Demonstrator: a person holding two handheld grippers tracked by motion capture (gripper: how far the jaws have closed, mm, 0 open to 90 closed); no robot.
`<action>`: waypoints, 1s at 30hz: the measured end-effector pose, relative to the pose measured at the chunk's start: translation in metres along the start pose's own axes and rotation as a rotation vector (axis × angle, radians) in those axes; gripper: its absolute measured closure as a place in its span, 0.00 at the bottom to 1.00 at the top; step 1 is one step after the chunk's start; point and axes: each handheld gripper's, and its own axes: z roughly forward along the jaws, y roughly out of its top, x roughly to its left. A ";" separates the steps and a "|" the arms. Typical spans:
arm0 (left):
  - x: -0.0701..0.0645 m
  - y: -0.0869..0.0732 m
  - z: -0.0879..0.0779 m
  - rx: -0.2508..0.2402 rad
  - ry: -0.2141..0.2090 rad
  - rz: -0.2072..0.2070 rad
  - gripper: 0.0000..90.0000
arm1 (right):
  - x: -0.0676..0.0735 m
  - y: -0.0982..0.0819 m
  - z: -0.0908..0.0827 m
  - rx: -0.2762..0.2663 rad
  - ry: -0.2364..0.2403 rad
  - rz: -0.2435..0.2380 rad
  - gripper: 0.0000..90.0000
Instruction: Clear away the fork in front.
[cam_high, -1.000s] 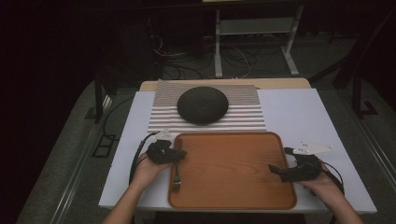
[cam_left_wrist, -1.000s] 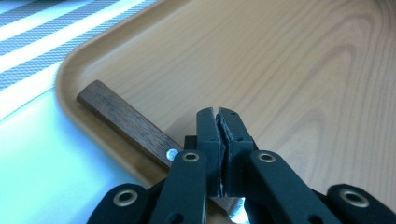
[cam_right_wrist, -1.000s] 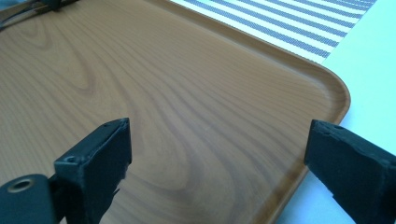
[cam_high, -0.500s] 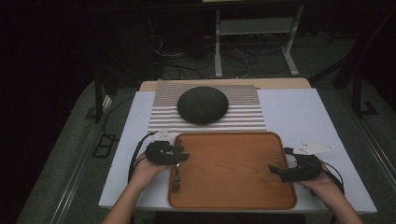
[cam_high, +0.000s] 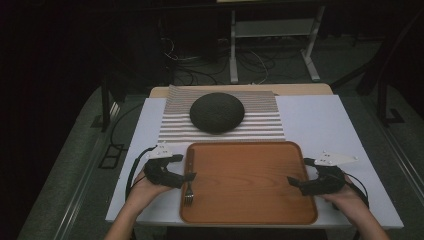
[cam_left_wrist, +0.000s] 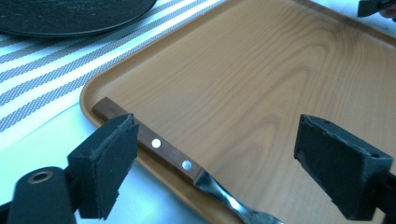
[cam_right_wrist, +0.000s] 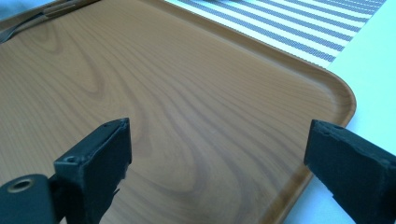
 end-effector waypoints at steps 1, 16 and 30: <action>-0.001 -0.002 -0.002 -0.008 0.010 -0.002 0.11 | 0.000 0.000 0.000 0.000 0.001 0.000 0.08; -0.002 -0.010 -0.007 -0.012 0.007 0.008 0.00 | 0.000 0.001 -0.003 -0.010 0.004 0.000 0.08; -0.002 -0.010 -0.008 -0.019 0.011 0.015 0.00 | 0.000 0.001 -0.003 -0.009 0.003 -0.001 0.08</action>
